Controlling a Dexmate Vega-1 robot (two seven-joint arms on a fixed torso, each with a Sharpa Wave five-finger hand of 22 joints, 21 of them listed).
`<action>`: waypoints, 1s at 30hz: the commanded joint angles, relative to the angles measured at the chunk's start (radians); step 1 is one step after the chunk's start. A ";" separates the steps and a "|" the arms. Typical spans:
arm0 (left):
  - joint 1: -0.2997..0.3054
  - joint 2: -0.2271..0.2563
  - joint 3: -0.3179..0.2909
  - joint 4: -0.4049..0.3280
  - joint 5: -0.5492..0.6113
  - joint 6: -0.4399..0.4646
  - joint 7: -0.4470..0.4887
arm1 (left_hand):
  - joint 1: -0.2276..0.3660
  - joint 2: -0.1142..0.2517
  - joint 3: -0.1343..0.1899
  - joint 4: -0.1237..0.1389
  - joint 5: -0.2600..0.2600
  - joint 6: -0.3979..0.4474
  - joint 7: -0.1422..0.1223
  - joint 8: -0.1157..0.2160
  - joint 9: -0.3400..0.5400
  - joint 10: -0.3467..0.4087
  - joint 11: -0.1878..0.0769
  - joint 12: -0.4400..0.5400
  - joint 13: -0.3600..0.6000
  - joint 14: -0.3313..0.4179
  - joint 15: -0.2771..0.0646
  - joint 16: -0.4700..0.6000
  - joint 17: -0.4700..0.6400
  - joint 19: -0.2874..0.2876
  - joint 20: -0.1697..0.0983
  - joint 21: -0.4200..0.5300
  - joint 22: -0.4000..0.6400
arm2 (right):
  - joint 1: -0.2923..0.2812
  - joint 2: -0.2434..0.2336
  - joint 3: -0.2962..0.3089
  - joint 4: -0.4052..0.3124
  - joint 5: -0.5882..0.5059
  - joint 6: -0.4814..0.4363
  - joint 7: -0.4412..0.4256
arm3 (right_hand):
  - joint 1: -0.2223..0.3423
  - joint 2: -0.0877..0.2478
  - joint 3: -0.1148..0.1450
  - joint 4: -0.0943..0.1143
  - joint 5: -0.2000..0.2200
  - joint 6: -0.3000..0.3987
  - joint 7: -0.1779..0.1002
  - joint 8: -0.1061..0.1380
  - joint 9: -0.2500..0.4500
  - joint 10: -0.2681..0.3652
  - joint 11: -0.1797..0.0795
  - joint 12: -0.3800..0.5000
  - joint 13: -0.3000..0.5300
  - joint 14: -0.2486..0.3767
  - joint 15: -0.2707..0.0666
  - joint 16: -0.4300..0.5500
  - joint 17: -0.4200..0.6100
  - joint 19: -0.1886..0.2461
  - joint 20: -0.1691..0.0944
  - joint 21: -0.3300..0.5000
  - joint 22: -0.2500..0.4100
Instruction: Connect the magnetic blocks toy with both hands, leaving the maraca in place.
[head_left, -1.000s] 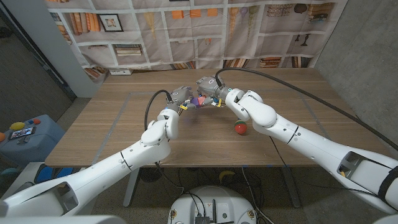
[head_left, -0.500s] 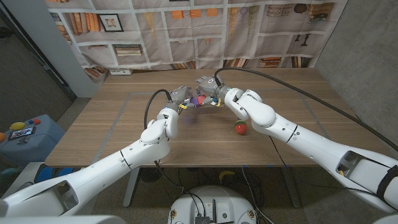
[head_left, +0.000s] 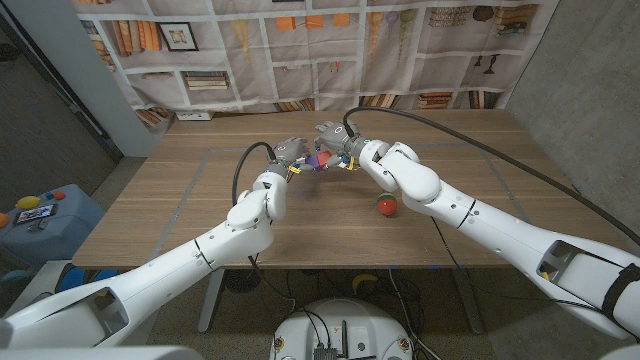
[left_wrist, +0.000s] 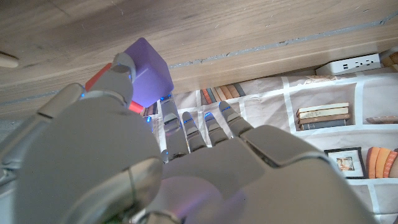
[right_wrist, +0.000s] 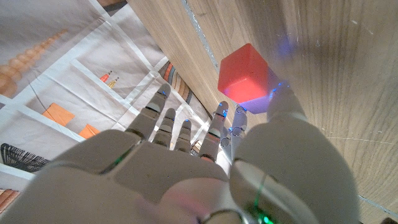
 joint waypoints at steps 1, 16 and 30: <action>-0.013 -0.002 0.005 0.014 -0.006 -0.007 -0.007 | 0.010 0.017 -0.001 0.006 0.003 0.140 -0.080 0.005 0.016 0.008 -0.001 -0.002 0.002 0.006 -0.004 0.005 0.002 0.008 0.003 0.003 0.003 | 0.009 0.011 -0.007 0.002 -0.012 -0.017 0.034 | -0.015 0.001 -0.004 -0.004 0.010 -0.040 -0.003 -0.019 -0.003 -0.021 0.006 -0.002 0.006 -0.022 0.013 -0.010 0.003 -0.016 0.010 -0.002 0.004; -0.027 0.016 0.010 0.003 0.000 0.000 -0.041 | 0.011 0.017 -0.003 0.006 0.004 0.143 -0.080 0.005 0.018 0.007 -0.001 -0.003 0.002 0.005 -0.003 0.004 0.002 0.008 0.003 0.003 0.003 | 0.046 0.025 -0.015 0.012 -0.018 -0.026 0.147 | -0.049 -0.001 -0.006 0.000 0.029 -0.237 0.040 -0.115 -0.017 -0.163 0.073 -0.008 0.012 -0.119 0.079 -0.055 0.009 -0.103 0.051 -0.004 0.004; -0.034 0.052 0.003 -0.031 0.015 0.000 -0.084 | 0.012 0.018 -0.006 0.006 0.004 0.141 -0.081 0.004 0.019 0.007 -0.001 -0.003 0.002 0.005 -0.003 0.003 0.002 0.007 0.003 0.002 0.003 | 0.059 0.016 -0.002 0.005 0.035 -0.010 0.194 | -0.088 0.005 -0.014 0.013 0.033 -0.307 0.056 -0.152 -0.018 -0.210 0.092 -0.005 0.014 -0.158 0.102 -0.066 0.013 -0.144 0.064 -0.006 0.004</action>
